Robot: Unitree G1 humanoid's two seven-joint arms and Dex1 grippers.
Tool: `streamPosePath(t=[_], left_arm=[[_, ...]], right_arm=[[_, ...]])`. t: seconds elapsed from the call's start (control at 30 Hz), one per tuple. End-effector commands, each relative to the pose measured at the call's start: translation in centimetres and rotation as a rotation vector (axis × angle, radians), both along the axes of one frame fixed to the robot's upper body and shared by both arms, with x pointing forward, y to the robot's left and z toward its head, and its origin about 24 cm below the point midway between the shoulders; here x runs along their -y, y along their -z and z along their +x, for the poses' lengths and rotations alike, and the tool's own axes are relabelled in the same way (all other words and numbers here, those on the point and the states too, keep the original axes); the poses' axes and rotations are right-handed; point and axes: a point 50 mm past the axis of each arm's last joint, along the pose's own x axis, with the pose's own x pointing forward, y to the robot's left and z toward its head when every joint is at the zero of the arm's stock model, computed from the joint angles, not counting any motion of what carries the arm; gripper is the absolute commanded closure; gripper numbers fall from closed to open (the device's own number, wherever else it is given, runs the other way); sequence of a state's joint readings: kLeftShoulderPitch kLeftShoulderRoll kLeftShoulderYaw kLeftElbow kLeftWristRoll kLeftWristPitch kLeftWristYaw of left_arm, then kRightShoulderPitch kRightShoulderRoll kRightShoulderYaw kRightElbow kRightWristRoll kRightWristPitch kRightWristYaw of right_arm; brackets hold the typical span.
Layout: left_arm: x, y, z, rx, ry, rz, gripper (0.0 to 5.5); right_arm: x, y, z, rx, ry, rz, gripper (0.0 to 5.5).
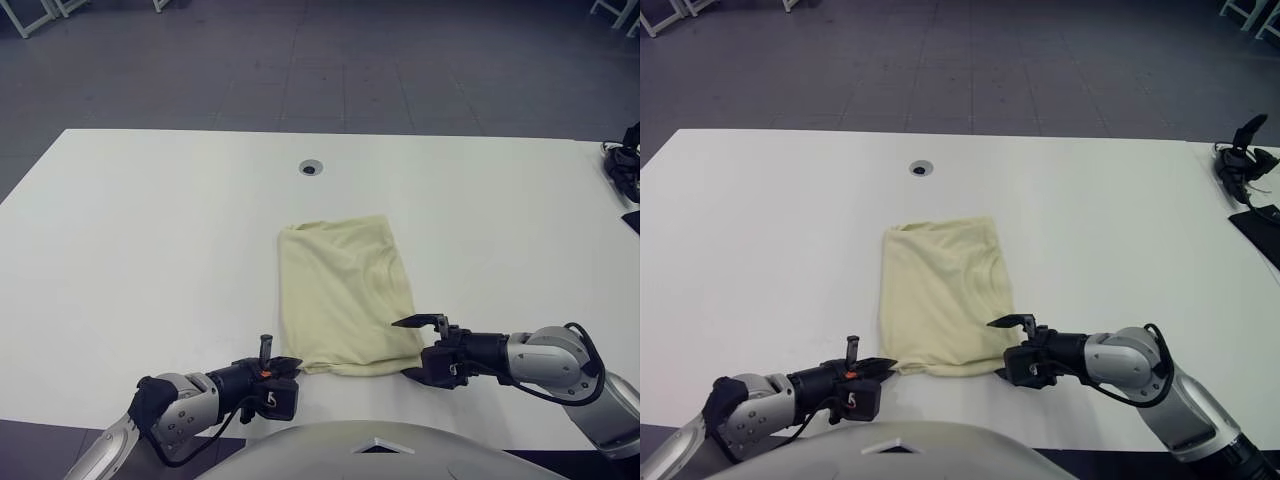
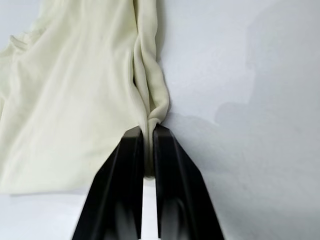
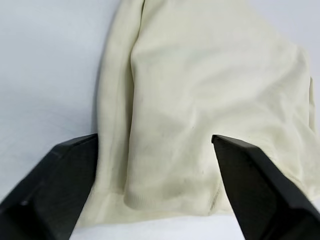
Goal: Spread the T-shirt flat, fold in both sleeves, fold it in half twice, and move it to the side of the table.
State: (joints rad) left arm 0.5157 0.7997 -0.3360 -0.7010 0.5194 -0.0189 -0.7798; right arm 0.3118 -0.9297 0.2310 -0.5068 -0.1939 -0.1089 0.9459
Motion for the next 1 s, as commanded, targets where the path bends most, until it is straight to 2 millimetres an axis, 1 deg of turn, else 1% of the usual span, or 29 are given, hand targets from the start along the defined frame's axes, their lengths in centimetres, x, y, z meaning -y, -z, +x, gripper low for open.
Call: streamPosePath(t=[0.03,0.1,0.3,0.4,0.43,0.47,0.57,0.67,0.73,0.83,0.9,1.0], left_arm=[[-0.3,0.4,-0.2,-0.038,-0.008,0.021,5.38],[-0.3,0.4,-0.2,-0.039,-0.009,0.018,5.38],[-0.3,0.2,-0.1,-0.039,-0.010,0.013,5.38],[-0.3,0.1,-0.1,-0.038,-0.009,0.012,5.38],[-0.3,0.1,-0.1,-0.038,-0.009,0.012,5.38],[-0.4,0.0,-0.1,-0.038,-0.008,0.011,5.38],[-0.3,-0.1,0.0,-0.039,-0.002,0.002,5.38],[-0.4,-0.1,0.2,-0.037,0.002,-0.020,5.38],[-0.5,-0.1,0.3,-0.042,0.001,-0.029,5.38],[-0.8,-0.9,0.5,-0.048,-0.002,-0.060,5.38],[-0.9,-2.0,0.6,-0.069,-0.003,-0.096,5.38],[-1.0,-3.9,-0.4,-0.162,0.054,-0.156,5.38]], right_arm=[[1.7,1.9,-0.5,-0.084,0.045,-0.144,2.36],[1.8,2.0,-0.5,-0.088,0.048,-0.146,2.74],[1.9,2.0,-0.4,-0.083,0.050,-0.147,3.62],[1.8,1.9,-0.3,-0.079,0.051,-0.142,4.17],[1.8,1.9,-0.2,-0.077,0.050,-0.141,4.45],[1.8,1.9,-0.2,-0.074,0.050,-0.140,4.54],[1.7,1.8,0.0,-0.061,0.052,-0.132,5.07],[1.6,1.7,0.1,-0.053,0.049,-0.126,5.47],[1.6,1.5,0.1,-0.050,0.040,-0.122,5.48],[1.4,0.6,-0.1,-0.053,0.007,-0.099,5.48],[1.2,-0.3,-0.2,-0.066,-0.003,-0.061,5.48],[1.4,-1.9,-0.9,-0.106,-0.043,-0.048,5.48]])
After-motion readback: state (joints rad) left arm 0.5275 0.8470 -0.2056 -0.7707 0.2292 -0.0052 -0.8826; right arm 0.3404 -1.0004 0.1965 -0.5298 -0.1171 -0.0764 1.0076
